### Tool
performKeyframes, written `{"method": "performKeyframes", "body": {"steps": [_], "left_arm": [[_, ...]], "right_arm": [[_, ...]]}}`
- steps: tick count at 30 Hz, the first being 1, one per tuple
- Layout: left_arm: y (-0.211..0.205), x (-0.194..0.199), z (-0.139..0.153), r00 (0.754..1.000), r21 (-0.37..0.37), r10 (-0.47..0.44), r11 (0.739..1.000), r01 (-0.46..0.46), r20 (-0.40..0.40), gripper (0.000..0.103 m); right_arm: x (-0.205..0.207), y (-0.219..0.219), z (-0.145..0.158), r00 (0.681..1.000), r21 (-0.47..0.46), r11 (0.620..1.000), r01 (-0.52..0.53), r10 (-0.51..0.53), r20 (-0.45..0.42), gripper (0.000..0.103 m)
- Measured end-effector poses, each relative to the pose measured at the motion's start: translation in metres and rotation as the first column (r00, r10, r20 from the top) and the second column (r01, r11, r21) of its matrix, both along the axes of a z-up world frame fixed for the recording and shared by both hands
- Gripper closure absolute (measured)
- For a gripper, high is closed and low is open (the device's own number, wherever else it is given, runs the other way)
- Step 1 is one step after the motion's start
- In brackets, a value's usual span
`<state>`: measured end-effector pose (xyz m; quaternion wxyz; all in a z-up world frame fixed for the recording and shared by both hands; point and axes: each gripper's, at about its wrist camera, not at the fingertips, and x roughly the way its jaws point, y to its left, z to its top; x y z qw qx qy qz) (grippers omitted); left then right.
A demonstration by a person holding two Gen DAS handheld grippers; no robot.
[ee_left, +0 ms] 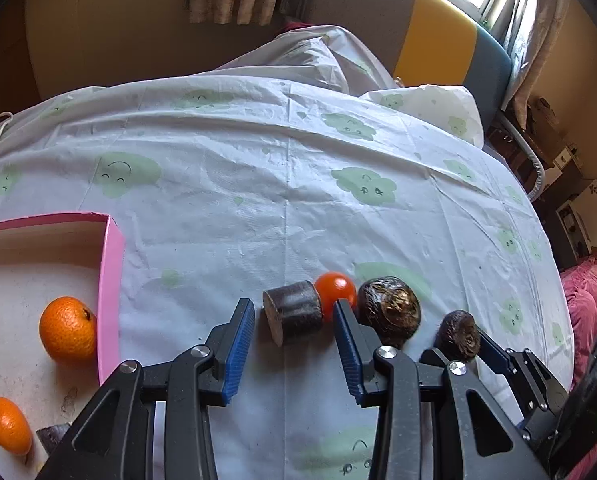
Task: Organize fruits
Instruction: 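Grasp the dark eggplant slice with the left tool, then carry the eggplant slice into the pink tray with the left tool and open it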
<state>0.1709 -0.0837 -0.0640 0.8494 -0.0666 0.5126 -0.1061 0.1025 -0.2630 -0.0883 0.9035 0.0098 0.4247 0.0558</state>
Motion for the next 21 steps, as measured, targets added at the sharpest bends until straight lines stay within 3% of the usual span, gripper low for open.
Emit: {"method": "performKeyframes", "body": {"steps": [2, 6, 11, 21], "left_arm": [[0.000, 0.001, -0.003, 1.000, -0.013, -0.003, 1.000, 0.003, -0.001, 0.062], [0.003, -0.005, -0.006, 1.000, -0.031, -0.014, 0.999, 0.015, 0.007, 0.076], [0.004, -0.023, -0.002, 0.999, -0.031, -0.033, 0.999, 0.034, 0.017, 0.076], [-0.006, -0.100, -0.002, 0.993, 0.030, -0.103, 0.994, 0.101, 0.063, 0.076]], "right_arm": [[0.000, 0.000, 0.000, 1.000, 0.000, 1.000, 0.000, 0.000, 0.001, 0.051], [0.000, -0.001, 0.000, 1.000, 0.002, 1.000, 0.002, -0.002, 0.003, 0.052], [0.000, 0.000, 0.000, 1.000, -0.002, 1.000, 0.003, -0.003, 0.004, 0.052], [0.000, 0.000, -0.001, 1.000, 0.000, 1.000, 0.003, -0.003, 0.004, 0.052]]}}
